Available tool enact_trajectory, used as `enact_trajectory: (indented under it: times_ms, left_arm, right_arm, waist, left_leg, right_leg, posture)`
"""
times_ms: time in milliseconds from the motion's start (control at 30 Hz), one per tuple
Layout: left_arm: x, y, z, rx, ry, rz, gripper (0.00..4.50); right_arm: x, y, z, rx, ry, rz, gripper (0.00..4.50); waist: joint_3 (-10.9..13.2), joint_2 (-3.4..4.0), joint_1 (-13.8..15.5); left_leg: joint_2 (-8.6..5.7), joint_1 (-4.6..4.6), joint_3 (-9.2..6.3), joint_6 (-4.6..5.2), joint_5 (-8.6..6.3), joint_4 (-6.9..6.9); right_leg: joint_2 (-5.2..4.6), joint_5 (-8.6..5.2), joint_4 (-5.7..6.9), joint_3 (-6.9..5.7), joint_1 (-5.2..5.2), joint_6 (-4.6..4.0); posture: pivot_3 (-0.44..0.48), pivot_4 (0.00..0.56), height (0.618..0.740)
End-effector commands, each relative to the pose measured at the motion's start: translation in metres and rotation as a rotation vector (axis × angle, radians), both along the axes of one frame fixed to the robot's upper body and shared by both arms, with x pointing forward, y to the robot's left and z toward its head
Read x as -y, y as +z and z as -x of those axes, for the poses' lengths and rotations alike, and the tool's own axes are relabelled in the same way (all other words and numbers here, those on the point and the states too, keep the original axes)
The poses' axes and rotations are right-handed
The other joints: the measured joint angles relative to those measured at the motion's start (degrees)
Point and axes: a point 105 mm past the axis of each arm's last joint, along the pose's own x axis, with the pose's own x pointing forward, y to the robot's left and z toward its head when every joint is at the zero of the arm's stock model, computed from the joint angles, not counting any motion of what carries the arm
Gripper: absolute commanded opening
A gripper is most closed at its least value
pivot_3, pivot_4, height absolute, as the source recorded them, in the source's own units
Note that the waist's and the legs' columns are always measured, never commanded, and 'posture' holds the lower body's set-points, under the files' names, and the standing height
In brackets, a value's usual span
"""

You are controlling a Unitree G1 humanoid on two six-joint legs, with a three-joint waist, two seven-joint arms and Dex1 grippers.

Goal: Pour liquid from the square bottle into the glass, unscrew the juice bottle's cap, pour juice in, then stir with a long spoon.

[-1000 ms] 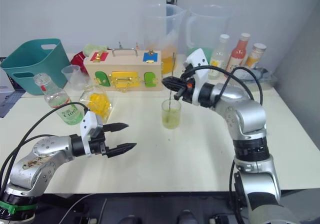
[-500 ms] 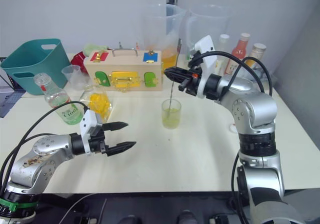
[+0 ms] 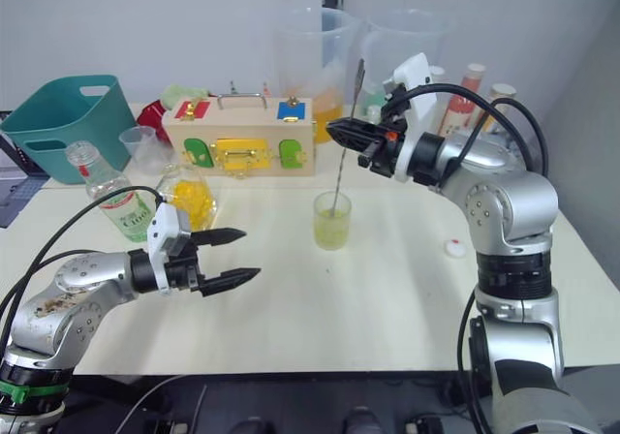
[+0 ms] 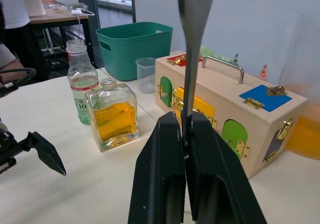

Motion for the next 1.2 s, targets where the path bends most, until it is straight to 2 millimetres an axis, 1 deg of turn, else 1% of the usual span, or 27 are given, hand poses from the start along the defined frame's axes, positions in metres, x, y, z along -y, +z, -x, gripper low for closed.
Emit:
enact_trajectory:
  times_ms: [33,133,200,300,433,500,567,600,700,800,833,933,1000,1033,1067,1100,1200]
  left_arm:
    - [-0.002,0.013,-0.002,0.051,0.000,0.003,4.47]
    - [-0.004,0.016,-0.004,0.063,0.001,-0.004,4.47]
    - [-0.006,0.015,-0.004,0.064,-0.003,-0.020,4.47]
    - [-0.010,0.017,-0.004,0.064,-0.006,-0.025,4.47]
    - [-0.012,0.022,-0.003,0.068,-0.016,-0.022,4.47]
    - [-0.012,0.028,-0.003,0.105,-0.023,-0.027,4.47]
    - [-0.012,0.031,-0.003,0.117,-0.026,-0.023,4.47]
    - [-0.012,0.031,-0.003,0.114,-0.028,-0.021,4.47]
    - [-0.008,0.029,-0.002,0.109,-0.045,-0.015,4.47]
    - [-0.004,0.028,-0.001,0.109,-0.058,-0.011,4.47]
    - [-0.003,0.029,-0.001,0.110,-0.060,-0.010,4.47]
    - [-0.001,0.030,0.002,0.112,-0.066,-0.003,4.47]
    - [-0.002,0.033,0.001,0.112,-0.051,0.028,4.47]
    - [-0.004,0.033,0.000,0.111,-0.039,0.037,4.47]
    - [-0.005,0.032,0.000,0.109,-0.031,0.043,4.47]
    - [-0.004,0.030,0.001,0.105,-0.028,0.040,4.47]
    - [-0.003,0.027,0.004,0.100,-0.025,0.043,4.47]
  right_arm:
    - [0.008,0.023,0.004,0.067,-0.020,-0.029,0.00]
    - [0.014,0.032,0.004,0.080,-0.023,-0.067,0.00]
    - [0.018,0.038,0.005,0.084,-0.023,-0.083,0.00]
    - [0.025,0.044,0.007,0.086,-0.025,-0.085,0.00]
    - [0.034,0.052,0.016,0.098,0.012,-0.106,0.00]
    - [0.054,0.065,0.015,0.111,-0.054,-0.106,0.00]
    - [0.067,0.072,0.015,0.125,-0.107,-0.069,0.00]
    - [0.069,0.073,0.015,0.130,-0.120,-0.050,0.00]
    - [0.088,0.081,0.008,0.123,-0.238,0.007,0.00]
    - [0.097,0.085,0.005,0.138,-0.288,0.047,0.00]
    - [0.102,0.083,0.002,0.121,-0.316,0.072,0.00]
    - [0.115,0.062,-0.007,-0.043,-0.373,0.151,0.00]
    - [0.123,0.034,-0.015,-0.233,-0.441,0.273,0.00]
    - [0.126,0.026,-0.018,-0.305,-0.471,0.295,0.00]
    - [0.127,0.022,-0.020,-0.348,-0.487,0.305,0.00]
    - [0.124,0.014,-0.021,-0.419,-0.473,0.315,0.00]
    - [0.121,-0.002,-0.020,-0.556,-0.446,0.343,0.00]
  waist:
    - [0.00,0.00,0.01]
    - [0.00,0.00,-0.06]
    - [0.00,0.00,-0.05]
    - [0.00,0.00,-0.01]
    - [0.00,0.00,0.00]
    - [0.02,0.01,0.01]
    - [0.04,0.02,0.22]
    - [0.04,0.02,0.27]
    - [0.04,0.02,0.04]
    - [0.04,0.02,-0.18]
    - [0.04,0.02,-0.23]
    - [0.04,0.03,-0.20]
    - [0.06,0.06,-0.07]
    - [0.06,0.06,-0.09]
    - [0.06,0.06,-0.13]
    - [0.06,0.06,-0.16]
    - [0.07,0.08,-0.23]
  left_leg:
    - [0.00,0.00,0.00,0.00,0.00,0.00]
    - [0.00,0.00,0.01,0.00,0.00,0.00]
    - [0.01,0.00,0.01,0.00,0.00,0.00]
    - [0.00,-0.02,0.01,0.00,0.00,0.00]
    - [0.00,-0.02,0.01,0.00,0.00,0.00]
    - [0.00,-0.02,0.02,0.00,0.00,0.00]
    - [0.00,-0.08,0.03,0.00,0.00,0.00]
    - [-0.01,-0.09,0.02,0.00,0.00,0.00]
    - [-0.01,-0.08,0.03,0.01,-0.01,-0.01]
    - [0.01,-0.07,0.06,0.01,0.00,-0.01]
    - [0.02,-0.06,0.07,0.01,0.00,0.00]
    - [0.02,-0.06,0.10,0.01,0.00,0.00]
    - [0.01,-0.06,0.10,0.01,0.00,0.00]
    - [0.01,-0.06,0.11,0.01,0.00,0.01]
    - [0.01,-0.06,0.11,0.01,0.00,0.01]
    - [0.02,-0.07,0.12,0.01,0.00,0.00]
    - [0.02,-0.09,0.10,0.01,0.00,0.00]
  right_leg:
    - [0.00,0.00,0.00,0.00,0.00,0.00]
    - [0.00,0.00,0.00,0.00,-0.01,0.00]
    - [0.01,0.00,0.01,0.00,-0.02,0.00]
    - [0.00,0.00,-0.01,0.00,-0.02,0.00]
    - [0.00,0.00,-0.02,0.00,0.00,0.00]
    - [0.00,0.00,-0.03,0.00,0.00,0.00]
    - [-0.01,0.00,-0.05,0.00,-0.03,0.00]
    - [-0.02,0.00,-0.06,0.00,-0.04,0.00]
    - [-0.01,0.00,-0.06,0.00,-0.04,0.00]
    - [0.00,-0.01,-0.09,0.01,-0.04,0.00]
    - [0.00,-0.01,-0.09,0.01,-0.04,0.00]
    - [0.00,-0.01,-0.09,0.03,-0.06,0.00]
    - [-0.01,-0.01,-0.09,0.03,-0.05,0.00]
    - [-0.02,-0.01,-0.09,0.04,-0.06,0.00]
    - [-0.02,-0.01,-0.12,0.03,-0.05,0.00]
    - [-0.01,-0.01,-0.15,0.03,-0.06,0.00]
    - [0.00,-0.01,-0.09,0.03,-0.11,0.00]
  posture:
    - [0.000,0.150,0.740]
    - [0.000,0.150,0.740]
    - [0.000,0.150,0.740]
    - [0.000,0.150,0.740]
    - [0.000,0.150,0.740]
    - [0.000,0.150,0.740]
    - [0.000,0.150,0.740]
    - [0.000,0.150,0.740]
    - [0.000,0.150,0.740]
    - [0.000,0.150,0.740]
    - [0.000,0.150,0.740]
    - [0.000,0.150,0.740]
    - [0.000,0.150,0.740]
    - [0.000,0.150,0.740]
    - [0.000,0.150,0.740]
    - [0.000,0.150,0.740]
    - [0.000,0.150,0.740]
